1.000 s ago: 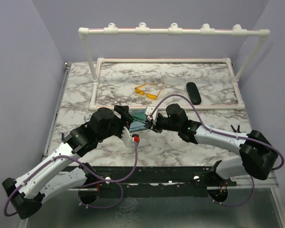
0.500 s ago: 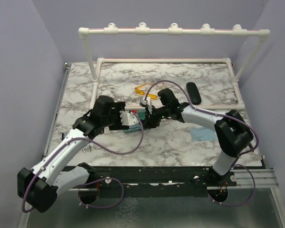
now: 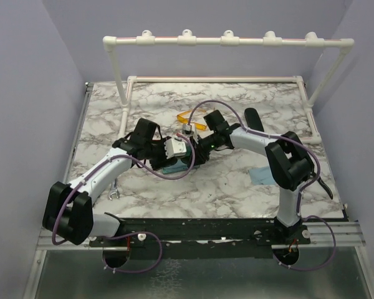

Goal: Organize the sunglasses
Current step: Place the sunglasses in the sunglasses case.

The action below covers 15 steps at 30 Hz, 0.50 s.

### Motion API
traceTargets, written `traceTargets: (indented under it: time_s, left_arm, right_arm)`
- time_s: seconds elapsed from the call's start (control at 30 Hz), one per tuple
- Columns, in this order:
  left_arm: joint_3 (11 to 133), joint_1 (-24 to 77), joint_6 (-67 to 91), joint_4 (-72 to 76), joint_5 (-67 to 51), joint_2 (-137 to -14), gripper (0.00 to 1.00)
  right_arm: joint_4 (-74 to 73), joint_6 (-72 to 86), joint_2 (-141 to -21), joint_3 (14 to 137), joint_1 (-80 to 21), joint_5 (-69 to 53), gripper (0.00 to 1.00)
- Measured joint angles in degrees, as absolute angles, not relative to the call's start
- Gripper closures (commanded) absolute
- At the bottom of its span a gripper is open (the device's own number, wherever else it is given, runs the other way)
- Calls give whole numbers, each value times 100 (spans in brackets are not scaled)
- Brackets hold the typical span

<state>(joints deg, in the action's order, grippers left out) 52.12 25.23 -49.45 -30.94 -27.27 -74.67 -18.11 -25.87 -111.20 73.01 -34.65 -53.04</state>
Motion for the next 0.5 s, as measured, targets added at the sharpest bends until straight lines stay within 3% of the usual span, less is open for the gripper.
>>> traceTargets:
  time_s: [0.5]
  left_arm:
    - [4980,2449,-5192,-2650,-2985,-7891,58]
  right_arm:
    - [-2283,-2864,-11758,7848,-3413,-5332,89]
